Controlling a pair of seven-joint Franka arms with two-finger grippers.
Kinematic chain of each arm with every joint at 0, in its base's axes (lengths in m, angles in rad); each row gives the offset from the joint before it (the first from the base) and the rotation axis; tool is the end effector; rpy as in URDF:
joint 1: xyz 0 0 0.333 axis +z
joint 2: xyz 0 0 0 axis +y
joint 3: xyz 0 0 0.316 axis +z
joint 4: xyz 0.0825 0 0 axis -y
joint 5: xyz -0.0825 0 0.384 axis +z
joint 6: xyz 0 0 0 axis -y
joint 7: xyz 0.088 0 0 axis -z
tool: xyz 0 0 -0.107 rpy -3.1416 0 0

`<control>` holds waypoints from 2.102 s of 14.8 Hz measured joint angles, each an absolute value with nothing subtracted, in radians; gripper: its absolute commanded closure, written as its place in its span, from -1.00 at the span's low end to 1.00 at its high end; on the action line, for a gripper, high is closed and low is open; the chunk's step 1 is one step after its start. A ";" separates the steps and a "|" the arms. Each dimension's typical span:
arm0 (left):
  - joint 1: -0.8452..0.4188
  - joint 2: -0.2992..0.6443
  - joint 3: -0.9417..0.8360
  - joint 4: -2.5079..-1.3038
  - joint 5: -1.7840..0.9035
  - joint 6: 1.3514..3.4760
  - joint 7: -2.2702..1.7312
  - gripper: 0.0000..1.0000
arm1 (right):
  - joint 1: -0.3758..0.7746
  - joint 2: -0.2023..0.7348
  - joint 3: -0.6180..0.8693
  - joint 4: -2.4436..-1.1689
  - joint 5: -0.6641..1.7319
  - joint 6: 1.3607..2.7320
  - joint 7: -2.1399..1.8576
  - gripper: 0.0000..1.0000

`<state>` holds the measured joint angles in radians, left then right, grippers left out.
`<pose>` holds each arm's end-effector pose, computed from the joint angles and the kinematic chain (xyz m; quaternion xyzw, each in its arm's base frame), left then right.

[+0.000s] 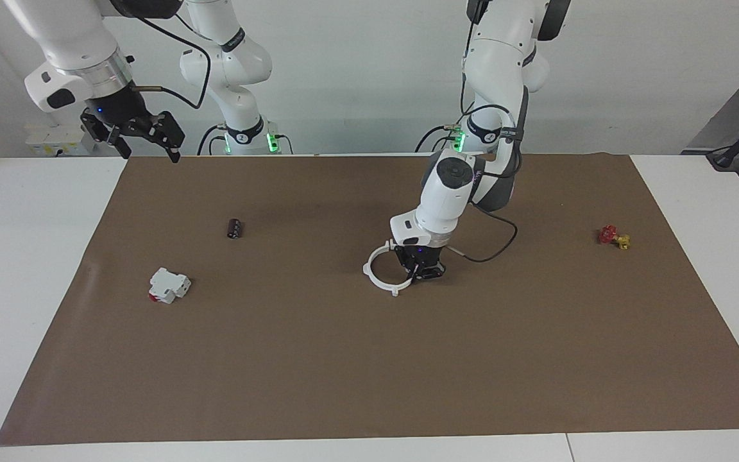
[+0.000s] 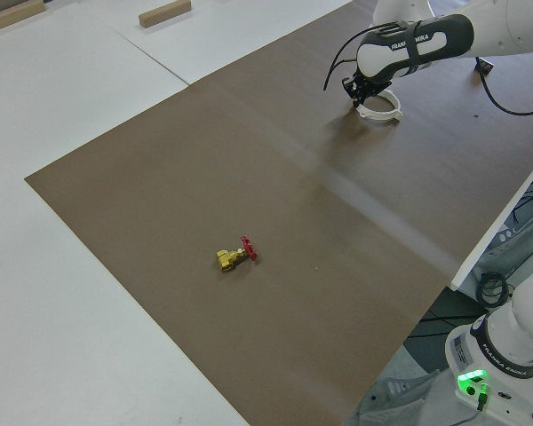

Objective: Assemble drain pipe with both arms
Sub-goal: 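Press the held half against the placed half to close the ring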

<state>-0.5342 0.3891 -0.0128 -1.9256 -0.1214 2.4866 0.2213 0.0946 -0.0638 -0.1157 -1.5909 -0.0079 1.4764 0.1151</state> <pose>0.5468 -0.3318 0.3044 0.9389 -0.3305 0.0775 0.0566 0.5246 -0.0141 0.6413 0.9974 -0.0681 -0.0255 0.0015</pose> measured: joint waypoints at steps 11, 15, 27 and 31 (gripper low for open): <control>-0.543 0.371 -0.011 -1.969 -0.120 2.541 0.218 1.00 | 0.094 -0.064 -0.116 -1.591 -0.008 1.476 0.115 -1.00; -0.544 0.371 -0.012 -1.974 -0.120 2.558 0.218 1.00 | 0.094 -0.064 -0.116 -1.591 -0.008 1.476 0.115 -1.00; -0.544 0.371 -0.012 -1.981 -0.120 2.589 0.218 1.00 | 0.094 -0.064 -0.116 -1.591 -0.008 1.476 0.115 -1.00; -0.544 0.371 -0.012 -1.982 -0.120 2.590 0.218 1.00 | 0.094 -0.064 -0.116 -1.591 -0.008 1.476 0.115 -1.00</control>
<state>-0.5443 0.3708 -0.0116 -1.9818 -0.1198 2.5904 0.2178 0.0941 -0.0638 -0.1164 -1.5909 -0.0079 1.4764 0.1151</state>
